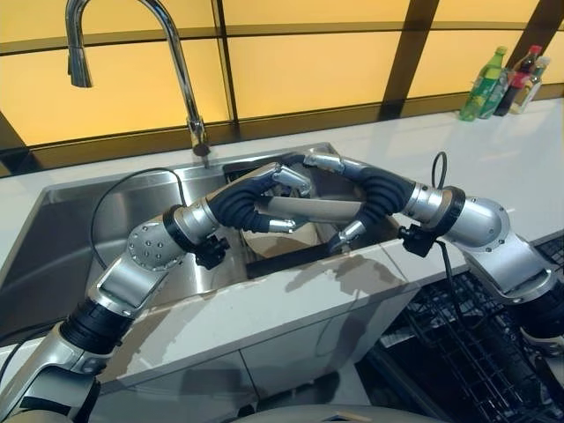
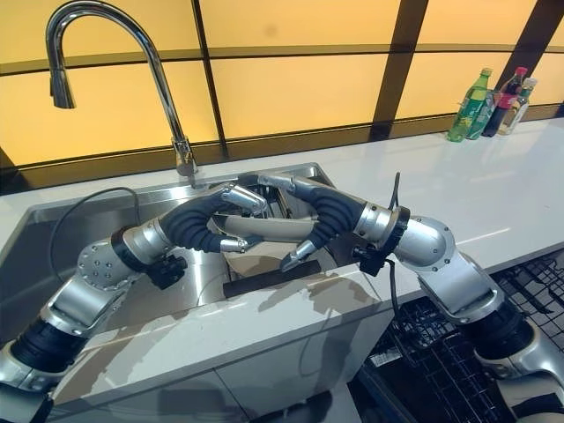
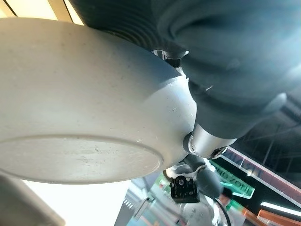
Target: Pick up plates and place into dishwasher.
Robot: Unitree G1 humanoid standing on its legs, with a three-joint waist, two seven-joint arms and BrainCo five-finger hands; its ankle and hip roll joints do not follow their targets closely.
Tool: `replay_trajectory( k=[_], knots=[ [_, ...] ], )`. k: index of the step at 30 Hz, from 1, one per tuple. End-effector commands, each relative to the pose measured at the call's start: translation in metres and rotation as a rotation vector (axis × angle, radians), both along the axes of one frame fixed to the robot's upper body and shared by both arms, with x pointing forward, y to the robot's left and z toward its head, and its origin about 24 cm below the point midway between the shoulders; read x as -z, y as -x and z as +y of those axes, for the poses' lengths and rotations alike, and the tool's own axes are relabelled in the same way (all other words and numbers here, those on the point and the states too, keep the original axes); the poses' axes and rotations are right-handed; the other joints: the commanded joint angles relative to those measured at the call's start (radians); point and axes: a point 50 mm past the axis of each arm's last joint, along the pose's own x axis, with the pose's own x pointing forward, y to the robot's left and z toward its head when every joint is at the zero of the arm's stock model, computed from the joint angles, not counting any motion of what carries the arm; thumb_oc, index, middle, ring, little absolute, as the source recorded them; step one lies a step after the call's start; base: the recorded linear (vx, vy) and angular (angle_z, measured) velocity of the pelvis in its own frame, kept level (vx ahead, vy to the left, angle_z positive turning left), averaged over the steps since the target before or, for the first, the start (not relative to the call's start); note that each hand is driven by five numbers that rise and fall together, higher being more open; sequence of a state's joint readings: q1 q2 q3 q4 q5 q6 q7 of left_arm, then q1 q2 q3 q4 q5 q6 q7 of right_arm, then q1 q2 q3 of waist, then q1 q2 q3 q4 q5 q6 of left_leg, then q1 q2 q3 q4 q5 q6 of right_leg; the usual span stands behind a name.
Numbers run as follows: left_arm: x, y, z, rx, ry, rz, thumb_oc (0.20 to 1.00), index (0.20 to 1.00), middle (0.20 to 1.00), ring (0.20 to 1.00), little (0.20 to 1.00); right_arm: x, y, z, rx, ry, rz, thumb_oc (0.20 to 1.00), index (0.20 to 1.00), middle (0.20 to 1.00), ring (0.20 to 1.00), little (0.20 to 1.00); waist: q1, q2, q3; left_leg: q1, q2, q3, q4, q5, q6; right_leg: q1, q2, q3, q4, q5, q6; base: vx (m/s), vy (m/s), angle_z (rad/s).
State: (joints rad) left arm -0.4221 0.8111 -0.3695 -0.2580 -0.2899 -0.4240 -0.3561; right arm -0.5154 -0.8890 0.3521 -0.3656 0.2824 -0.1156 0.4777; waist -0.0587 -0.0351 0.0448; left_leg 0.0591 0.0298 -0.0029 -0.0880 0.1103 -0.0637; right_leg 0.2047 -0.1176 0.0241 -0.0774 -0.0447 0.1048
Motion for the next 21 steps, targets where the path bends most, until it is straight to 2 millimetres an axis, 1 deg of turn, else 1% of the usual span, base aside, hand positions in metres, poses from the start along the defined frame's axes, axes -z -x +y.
replay_trajectory(
  k=[1, 7, 13, 16, 21],
  knots=[
    [-0.036, 0.004, -0.003, 0.055, 0.12, -0.126, 0.2, 0.2, 0.2, 0.2, 0.2, -0.009, -0.003, -0.004, 0.01, 0.057, -0.026, 1.0, 1.0, 1.0, 1.0, 1.0, 0.029, -0.005, -0.046, 0.039, -0.031, -0.029, 0.053, -0.15, 0.048, -0.136, 0.007, -0.016, 0.107, 0.039, 0.016, 0.0, 0.0, 0.0],
    [-0.035, 0.008, 0.003, 0.041, 0.126, -0.156, 0.2, 0.2, 0.2, 0.2, 0.2, -0.003, -0.004, -0.015, 0.07, 0.066, -0.019, 1.0, 1.0, 1.0, 1.0, 1.0, 0.033, -0.009, -0.039, 0.044, -0.028, -0.031, 0.043, -0.145, 0.047, -0.131, 0.007, -0.024, 0.107, 0.038, 0.018, 0.0, 0.0, 0.0],
    [-0.038, 0.011, 0.012, 0.015, 0.158, -0.176, 0.2, 0.2, 0.2, 0.2, 0.2, -0.004, -0.004, -0.026, 0.132, 0.01, -0.029, 1.0, 1.0, 1.0, 1.0, 1.0, 0.034, -0.007, -0.037, 0.037, -0.026, -0.028, 0.044, -0.141, 0.044, -0.135, 0.004, -0.03, 0.109, 0.038, 0.019, 0.0, 0.0, 0.0],
    [-0.039, 0.012, 0.014, 0.025, 0.193, -0.17, 0.2, 0.2, 0.2, 0.2, 0.2, -0.004, -0.004, -0.026, 0.133, -0.018, -0.028, 1.0, 1.0, 1.0, 1.0, 1.0, 0.038, -0.006, -0.035, 0.035, -0.027, -0.034, 0.045, -0.142, 0.045, -0.136, 0.004, -0.032, 0.11, 0.036, 0.018, 0.0, 0.0, 0.0],
    [-0.039, 0.014, 0.007, 0.048, 0.219, -0.171, 0.2, 0.2, 0.2, 0.2, 0.2, 0.0, -0.005, -0.019, 0.112, -0.043, -0.018, 1.0, 1.0, 1.0, 1.0, 1.0, 0.042, -0.004, -0.031, 0.037, -0.031, -0.043, 0.047, -0.143, 0.046, -0.134, 0.004, -0.032, 0.114, 0.033, 0.017, 0.01, 0.001, 0.0]
  ],
)
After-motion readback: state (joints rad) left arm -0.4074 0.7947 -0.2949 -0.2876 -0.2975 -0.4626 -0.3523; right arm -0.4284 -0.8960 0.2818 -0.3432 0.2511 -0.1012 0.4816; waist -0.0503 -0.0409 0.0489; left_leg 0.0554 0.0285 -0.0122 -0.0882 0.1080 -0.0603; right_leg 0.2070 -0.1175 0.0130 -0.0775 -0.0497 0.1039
